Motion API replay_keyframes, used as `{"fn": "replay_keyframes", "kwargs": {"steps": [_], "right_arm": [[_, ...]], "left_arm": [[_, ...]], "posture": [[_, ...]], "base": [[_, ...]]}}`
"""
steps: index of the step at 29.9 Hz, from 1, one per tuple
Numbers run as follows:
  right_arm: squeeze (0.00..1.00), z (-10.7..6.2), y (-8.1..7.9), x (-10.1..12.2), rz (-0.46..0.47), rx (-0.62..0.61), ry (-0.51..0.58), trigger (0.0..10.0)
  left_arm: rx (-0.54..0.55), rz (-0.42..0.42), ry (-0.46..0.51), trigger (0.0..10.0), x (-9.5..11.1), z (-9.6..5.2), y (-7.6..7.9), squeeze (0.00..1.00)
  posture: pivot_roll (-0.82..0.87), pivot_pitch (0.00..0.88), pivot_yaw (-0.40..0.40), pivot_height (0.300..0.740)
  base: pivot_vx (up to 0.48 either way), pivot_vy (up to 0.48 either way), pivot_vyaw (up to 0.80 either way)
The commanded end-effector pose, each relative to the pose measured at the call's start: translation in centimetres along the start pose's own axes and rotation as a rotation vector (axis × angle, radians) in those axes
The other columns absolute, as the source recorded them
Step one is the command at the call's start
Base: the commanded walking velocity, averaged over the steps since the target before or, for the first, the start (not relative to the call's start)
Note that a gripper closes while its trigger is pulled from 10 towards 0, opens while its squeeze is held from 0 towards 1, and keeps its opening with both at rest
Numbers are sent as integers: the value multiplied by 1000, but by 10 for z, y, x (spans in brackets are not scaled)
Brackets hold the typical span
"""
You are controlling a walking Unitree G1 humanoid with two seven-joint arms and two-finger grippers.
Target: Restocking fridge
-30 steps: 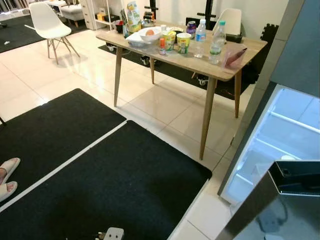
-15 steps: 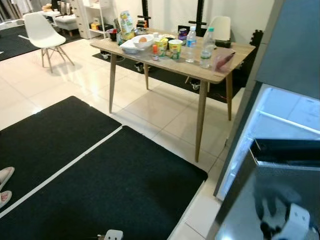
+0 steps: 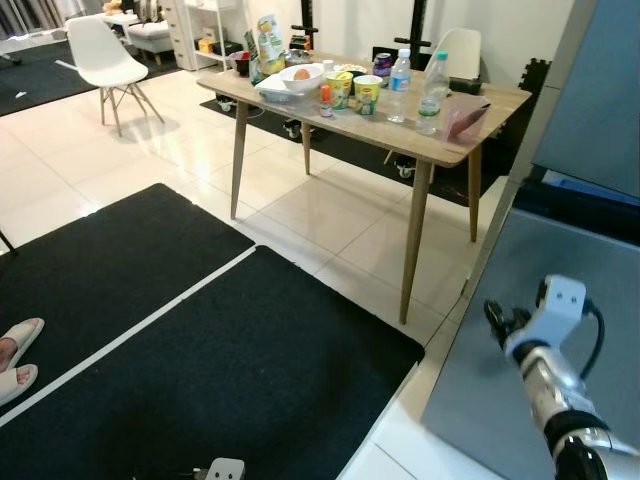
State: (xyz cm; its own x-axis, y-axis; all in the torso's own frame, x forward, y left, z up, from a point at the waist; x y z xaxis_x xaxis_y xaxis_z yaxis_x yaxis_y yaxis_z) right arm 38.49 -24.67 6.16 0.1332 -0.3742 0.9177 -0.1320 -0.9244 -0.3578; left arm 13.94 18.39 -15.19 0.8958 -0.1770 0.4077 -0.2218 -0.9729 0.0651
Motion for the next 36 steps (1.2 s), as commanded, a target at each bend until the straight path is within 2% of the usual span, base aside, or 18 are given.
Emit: {"fn": "replay_keyframes", "kwargs": {"steps": [1,4,6,8,9,11,12,15,17,18,19,23,25,27,28,29,33,36], "right_arm": [[0,3,-8,8,-28,27,29,10000],[0,4,-12,7,-53,49,26,10000],[0,0,-11,-5,-73,52,-12,10000],[0,-13,-4,-40,-121,44,-118,10000],[0,-13,-4,-40,-121,44,-118,10000],[0,-38,13,-88,-177,0,-278,10000],[0,-38,13,-88,-177,0,-278,10000],[0,-72,39,-131,-239,-90,-447,10000],[0,-72,39,-131,-239,-90,-447,10000],[0,-84,49,-142,-270,-126,-495,10000],[0,-84,49,-142,-270,-126,-495,10000],[0,-141,92,-177,-402,-260,-668,10000],[0,-147,97,-180,-402,-275,-683,10000],[0,-169,112,-188,-422,-336,-736,10000],[0,-169,112,-188,-422,-336,-736,10000],[0,-182,126,-188,-465,-394,-758,10000],[0,-187,130,-188,-463,-412,-770,10000],[0,-184,131,-186,-336,-424,-749,10000]], "left_arm": [[-7,-20,-34,10000,-13,-1,3,0],[-6,-23,-35,10000,-14,-1,3,0],[-7,-23,-38,10000,-15,-1,3,0],[-9,-20,-44,10000,-18,-2,5,0],[-9,-20,-44,10000,-18,-2,5,0],[-8,-10,-46,10000,-18,-1,5,0],[-8,-10,-46,10000,-18,-1,5,0],[10,25,-44,10000,-14,-1,3,0],[10,25,-44,10000,-14,-1,3,0],[20,39,-43,10000,-12,-1,1,0],[20,39,-43,10000,-12,-1,1,0],[63,72,-35,10000,-7,0,-4,0],[68,76,-33,10000,-6,0,-4,0],[93,53,-6,10000,-1,0,-7,0],[93,53,-6,10000,-1,0,-7,0],[113,27,15,10000,4,1,-8,0],[126,15,40,10000,11,1,-9,0],[90,54,47,10000,22,3,-6,0]], "posture": [[-17,1,-23,740],[-18,2,-25,740],[-22,3,-25,740],[-26,4,-24,740],[-26,4,-24,740],[-30,0,-25,740],[-30,0,-25,740],[-34,0,-20,740],[-34,0,-20,740],[-36,0,-18,740],[-36,0,-18,740],[-33,0,-22,740],[-33,0,-22,740],[-36,0,-19,740],[-36,0,-19,740],[-35,0,-25,740],[-42,0,-26,740],[-56,0,-41,740]], "base": [[0,0,0],[0,0,0],[0,0,0],[0,0,0],[0,0,0],[0,0,0],[0,0,0],[0,0,0],[0,0,0],[0,0,0],[0,0,0],[0,0,0],[0,0,0],[0,0,0],[0,0,0],[0,0,0],[0,0,0],[0,0,0]]}}
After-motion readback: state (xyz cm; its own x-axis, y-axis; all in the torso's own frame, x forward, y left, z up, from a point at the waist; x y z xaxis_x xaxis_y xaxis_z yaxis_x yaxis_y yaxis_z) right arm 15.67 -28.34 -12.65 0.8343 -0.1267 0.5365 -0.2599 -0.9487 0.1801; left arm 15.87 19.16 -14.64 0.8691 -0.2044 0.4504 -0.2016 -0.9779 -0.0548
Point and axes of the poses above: a point about 5 cm out from each wrist's last joint towards the gripper, its own z axis pointing out of the wrist towards the gripper, its own x axis along the axis of the wrist's last joint, y = z × x, the point moved 5 cm from there along z, pointing out of the wrist towards the gripper, and after that the axes turned 7 degrees about z, right-handed, at the moved point
